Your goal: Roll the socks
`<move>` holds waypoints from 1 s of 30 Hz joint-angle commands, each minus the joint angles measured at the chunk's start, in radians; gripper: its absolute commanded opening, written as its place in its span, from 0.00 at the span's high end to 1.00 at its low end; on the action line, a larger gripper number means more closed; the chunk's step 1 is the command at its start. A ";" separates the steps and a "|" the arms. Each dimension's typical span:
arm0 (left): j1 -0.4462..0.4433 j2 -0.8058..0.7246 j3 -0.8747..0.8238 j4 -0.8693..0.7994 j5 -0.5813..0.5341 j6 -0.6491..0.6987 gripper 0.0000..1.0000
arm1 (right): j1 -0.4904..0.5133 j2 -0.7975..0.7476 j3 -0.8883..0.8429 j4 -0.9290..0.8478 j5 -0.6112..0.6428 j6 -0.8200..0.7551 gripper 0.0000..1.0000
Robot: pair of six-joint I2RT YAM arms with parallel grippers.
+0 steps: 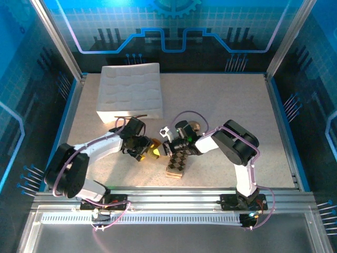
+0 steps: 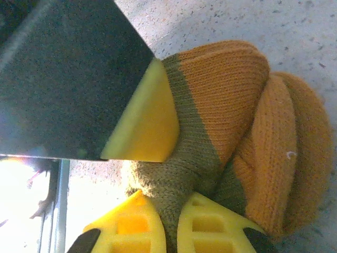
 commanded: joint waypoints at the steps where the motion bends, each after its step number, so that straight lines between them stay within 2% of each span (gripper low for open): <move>1: -0.017 0.101 0.018 -0.086 -0.045 0.034 0.47 | -0.021 0.082 -0.044 -0.335 0.131 -0.010 1.00; 4: -0.021 0.183 0.032 -0.146 -0.067 0.049 0.63 | -0.013 0.050 -0.029 -0.370 0.154 -0.073 1.00; 5: -0.022 0.205 0.035 -0.162 -0.069 0.053 0.68 | -0.007 0.027 -0.029 -0.373 0.169 -0.107 0.97; 9: -0.024 0.234 0.041 -0.226 -0.079 0.071 0.74 | 0.037 -0.116 -0.043 -0.360 0.239 -0.243 0.70; 12: -0.024 0.249 0.068 -0.283 -0.097 0.088 0.81 | 0.093 -0.241 -0.067 -0.351 0.387 -0.356 0.61; 16: -0.024 0.263 0.131 -0.333 -0.085 0.091 0.83 | 0.188 -0.370 -0.153 -0.222 0.606 -0.473 0.51; 20: -0.024 0.287 0.196 -0.405 -0.062 0.083 0.83 | 0.259 -0.370 -0.143 -0.229 0.759 -0.541 0.44; 24: -0.023 0.299 0.211 -0.396 -0.037 0.061 0.83 | 0.293 -0.332 -0.096 -0.235 0.811 -0.560 0.41; 30: -0.021 0.318 0.236 -0.385 -0.009 0.057 0.82 | 0.293 -0.218 -0.021 -0.235 0.836 -0.523 0.42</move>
